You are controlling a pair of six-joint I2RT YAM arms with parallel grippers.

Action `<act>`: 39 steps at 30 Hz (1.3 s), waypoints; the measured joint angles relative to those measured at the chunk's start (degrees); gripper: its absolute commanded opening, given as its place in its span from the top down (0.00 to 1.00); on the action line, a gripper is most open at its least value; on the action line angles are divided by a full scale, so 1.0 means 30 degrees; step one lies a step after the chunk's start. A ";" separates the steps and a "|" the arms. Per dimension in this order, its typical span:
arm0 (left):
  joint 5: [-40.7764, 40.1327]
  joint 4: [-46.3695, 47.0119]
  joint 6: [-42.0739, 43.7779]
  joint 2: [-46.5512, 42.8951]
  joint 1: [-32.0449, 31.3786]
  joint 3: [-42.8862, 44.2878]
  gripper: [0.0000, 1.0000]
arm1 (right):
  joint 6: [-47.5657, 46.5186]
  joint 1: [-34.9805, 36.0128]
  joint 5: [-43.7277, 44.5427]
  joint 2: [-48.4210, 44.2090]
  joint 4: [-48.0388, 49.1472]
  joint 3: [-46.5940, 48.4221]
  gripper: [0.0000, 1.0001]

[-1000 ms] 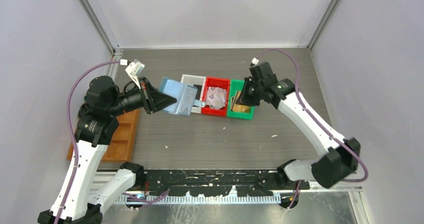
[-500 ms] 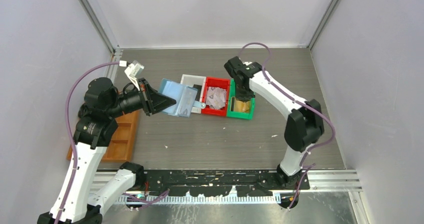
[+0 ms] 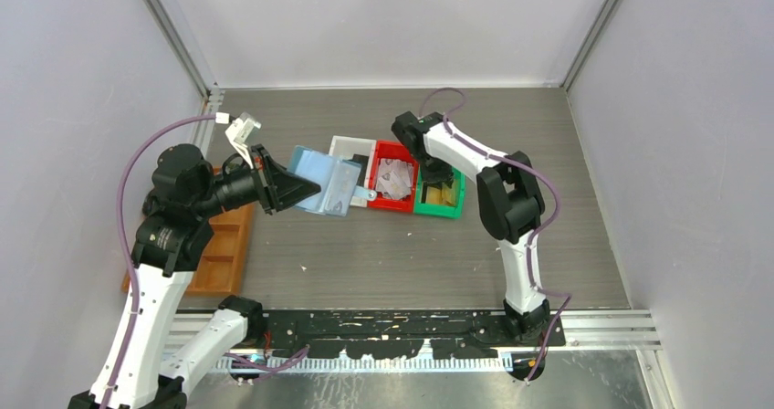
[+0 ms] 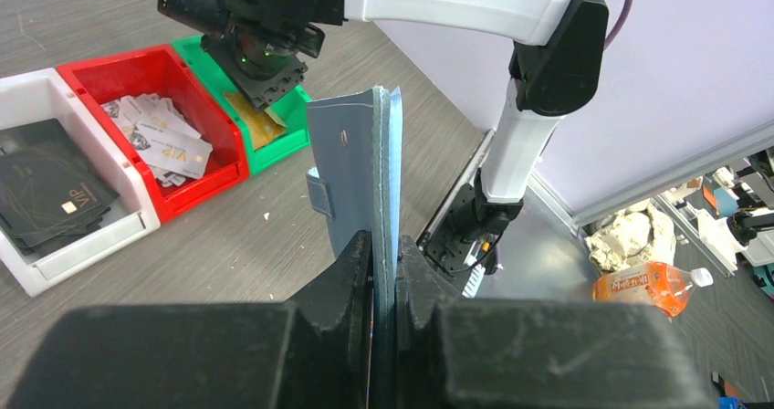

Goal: Take the credit cards out of the card holder
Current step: Place the credit card in the storage box, then remove the credit card from the card holder.

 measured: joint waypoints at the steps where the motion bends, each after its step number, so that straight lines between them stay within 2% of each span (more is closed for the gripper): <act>1: 0.0000 -0.0022 0.0000 -0.0007 0.0000 0.0007 1.00 | 0.0036 0.0007 -0.0109 0.0000 -0.0007 0.0066 0.56; 7: 0.0007 -0.0073 0.0007 0.0000 0.0000 0.0029 1.00 | 0.0204 0.0131 -0.2025 -0.0838 0.0838 0.0328 0.43; 13: 0.0189 -0.0051 -0.0036 0.0000 0.0000 0.0029 1.00 | 0.0495 0.0087 -0.6499 -0.5421 0.3271 -0.1297 0.34; 16: 0.0503 0.0073 -0.0386 0.0000 0.0000 0.0029 1.00 | 0.0918 0.0080 -1.0207 -0.9114 0.6178 -0.3563 0.30; 20: 0.1435 0.0969 -0.1851 0.0000 0.0000 0.0029 1.00 | 0.2441 -0.0007 -1.5803 -1.4549 1.1927 -0.8276 0.28; 25: 0.3140 0.3300 -0.4809 0.0000 0.0000 0.0015 1.00 | 0.4765 0.0240 -2.0400 -1.8491 1.9861 -1.3704 0.24; 29: 0.4335 0.4845 -0.6783 0.0080 0.0000 0.0015 1.00 | 0.6353 0.1107 -2.1864 -2.0145 2.5274 -1.7238 0.24; 32: 0.5129 0.5683 -0.7927 0.0168 0.0000 0.0015 1.00 | 0.6921 0.2127 -2.2185 -2.0538 2.7970 -1.8185 0.24; 37: 0.5952 0.6186 -0.8757 0.0219 0.0000 0.0015 1.00 | 0.7031 0.3264 -2.2964 -2.0837 3.1299 -1.8615 0.24; 39: 0.6309 0.6331 -0.9027 0.0233 -0.0007 0.0022 1.00 | 0.6615 0.3351 -2.3365 -2.1245 3.1554 -1.8761 0.24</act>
